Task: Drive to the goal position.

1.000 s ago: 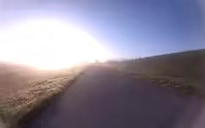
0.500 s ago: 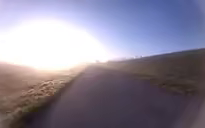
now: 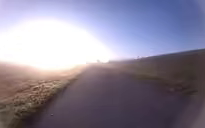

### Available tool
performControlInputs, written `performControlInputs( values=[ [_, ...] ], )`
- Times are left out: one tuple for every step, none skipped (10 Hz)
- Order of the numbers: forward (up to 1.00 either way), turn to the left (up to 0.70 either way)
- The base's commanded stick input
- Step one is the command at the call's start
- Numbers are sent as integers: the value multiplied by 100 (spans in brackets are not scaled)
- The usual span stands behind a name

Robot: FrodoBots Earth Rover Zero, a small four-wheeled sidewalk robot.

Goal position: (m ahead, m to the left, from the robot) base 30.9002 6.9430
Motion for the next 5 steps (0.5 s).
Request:
performControlInputs(
  values=[
    [100, 0],
    [100, 0],
    [100, 0],
    [100, 0],
    [100, 0]
  ],
)
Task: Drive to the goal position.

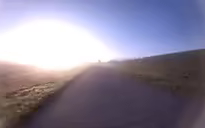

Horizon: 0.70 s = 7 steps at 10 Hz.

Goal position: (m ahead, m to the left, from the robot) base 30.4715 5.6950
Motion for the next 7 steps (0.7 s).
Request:
performControlInputs(
  values=[
    [100, 0],
    [100, 0],
    [100, 0],
    [100, 0],
    [100, 0],
    [100, 0],
    [100, 0]
  ],
)
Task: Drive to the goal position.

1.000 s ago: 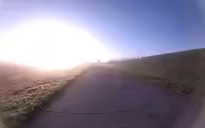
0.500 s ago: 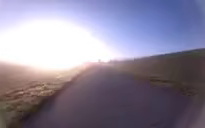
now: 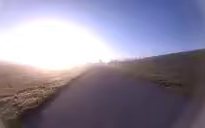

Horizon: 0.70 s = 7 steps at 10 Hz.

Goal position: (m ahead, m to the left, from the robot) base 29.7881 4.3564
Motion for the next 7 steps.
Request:
performControlInputs(
  values=[
    [100, 0],
    [100, 0],
    [100, 0],
    [100, 0],
    [100, 0],
    [100, 0],
    [100, 0]
  ],
)
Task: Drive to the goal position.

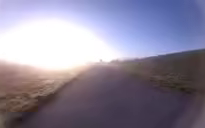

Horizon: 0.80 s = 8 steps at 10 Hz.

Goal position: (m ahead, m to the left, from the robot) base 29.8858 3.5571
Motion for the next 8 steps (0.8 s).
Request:
performControlInputs(
  values=[
    [100, 0],
    [100, 0],
    [100, 0],
    [100, 0],
    [100, 0],
    [100, 0],
    [100, 0],
    [100, 0]
  ],
)
